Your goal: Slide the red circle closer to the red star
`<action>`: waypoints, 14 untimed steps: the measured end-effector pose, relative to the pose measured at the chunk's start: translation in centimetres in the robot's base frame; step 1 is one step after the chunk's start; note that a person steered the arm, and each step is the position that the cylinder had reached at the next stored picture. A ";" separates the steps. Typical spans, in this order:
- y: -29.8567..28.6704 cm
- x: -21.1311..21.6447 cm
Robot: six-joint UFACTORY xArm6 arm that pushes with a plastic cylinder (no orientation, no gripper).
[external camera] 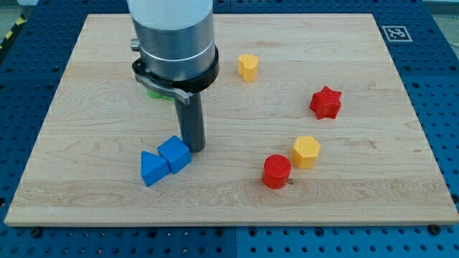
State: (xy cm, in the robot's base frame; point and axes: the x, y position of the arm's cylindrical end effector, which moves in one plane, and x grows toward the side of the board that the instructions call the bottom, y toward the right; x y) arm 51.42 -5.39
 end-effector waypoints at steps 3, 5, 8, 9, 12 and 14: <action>6.4 1.1; 6.5 8.2; 12.3 10.0; 10.6 9.3; 10.2 5.3; 10.4 2.0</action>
State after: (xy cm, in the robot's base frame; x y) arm 53.47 4.99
